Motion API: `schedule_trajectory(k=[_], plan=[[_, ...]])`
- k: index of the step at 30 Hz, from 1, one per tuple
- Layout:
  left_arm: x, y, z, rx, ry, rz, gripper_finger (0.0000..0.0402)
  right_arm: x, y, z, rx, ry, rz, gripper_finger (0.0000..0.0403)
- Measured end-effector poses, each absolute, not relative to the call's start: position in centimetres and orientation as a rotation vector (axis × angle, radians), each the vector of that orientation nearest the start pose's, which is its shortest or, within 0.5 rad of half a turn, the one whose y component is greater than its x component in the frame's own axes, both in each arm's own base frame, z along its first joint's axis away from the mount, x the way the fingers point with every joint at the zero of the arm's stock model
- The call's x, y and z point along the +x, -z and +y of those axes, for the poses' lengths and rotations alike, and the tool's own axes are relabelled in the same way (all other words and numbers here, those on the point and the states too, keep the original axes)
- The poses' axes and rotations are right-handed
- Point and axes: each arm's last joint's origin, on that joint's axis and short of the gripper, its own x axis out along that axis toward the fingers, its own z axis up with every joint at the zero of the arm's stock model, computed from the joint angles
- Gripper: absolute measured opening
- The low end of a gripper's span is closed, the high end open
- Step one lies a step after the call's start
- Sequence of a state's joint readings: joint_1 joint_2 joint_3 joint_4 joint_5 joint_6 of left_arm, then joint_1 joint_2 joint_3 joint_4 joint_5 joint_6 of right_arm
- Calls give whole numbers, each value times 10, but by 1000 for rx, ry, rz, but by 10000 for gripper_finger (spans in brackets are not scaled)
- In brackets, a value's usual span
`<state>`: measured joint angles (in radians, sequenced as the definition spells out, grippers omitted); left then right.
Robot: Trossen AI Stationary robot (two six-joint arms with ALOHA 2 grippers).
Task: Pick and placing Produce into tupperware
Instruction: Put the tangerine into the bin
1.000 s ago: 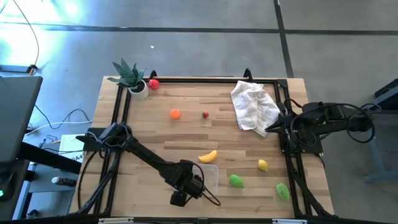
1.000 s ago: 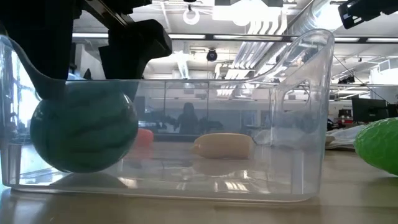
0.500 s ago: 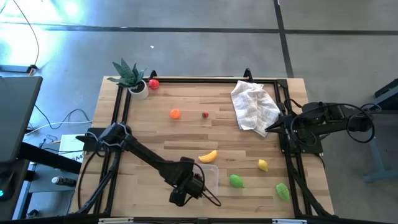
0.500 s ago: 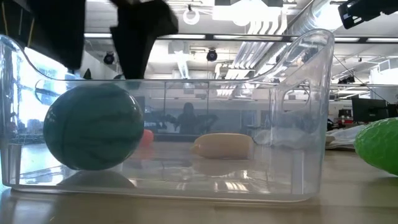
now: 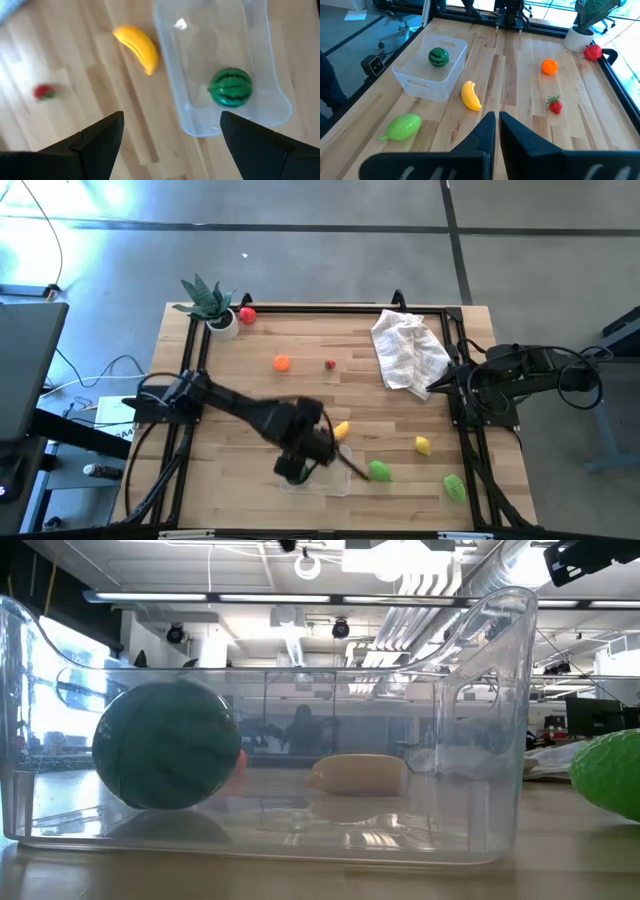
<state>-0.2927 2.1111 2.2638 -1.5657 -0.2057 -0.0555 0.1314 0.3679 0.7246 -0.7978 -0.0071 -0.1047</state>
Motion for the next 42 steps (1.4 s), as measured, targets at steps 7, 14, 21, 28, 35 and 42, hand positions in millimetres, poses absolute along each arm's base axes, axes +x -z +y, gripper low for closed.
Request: schedule_trajectory(k=[7,14,21,28,35,42], plan=[[377,-364,-58,250,-3,1314,301,69,-299,9,-130,-159,431,16],[363,-366,-11,232,-40,1355,279,69,-299,9,-130,-159,432,16],[342,-342,37,242,-47,1498,268,69,-299,9,-130,-159,432,16],[320,-316,84,223,-4,1437,265,69,-299,9,-130,-159,432,16],[285,-280,129,93,71,1366,265,69,-299,9,-130,-158,431,16],[266,-251,161,90,121,1320,265,69,-299,9,-130,-159,431,16]])
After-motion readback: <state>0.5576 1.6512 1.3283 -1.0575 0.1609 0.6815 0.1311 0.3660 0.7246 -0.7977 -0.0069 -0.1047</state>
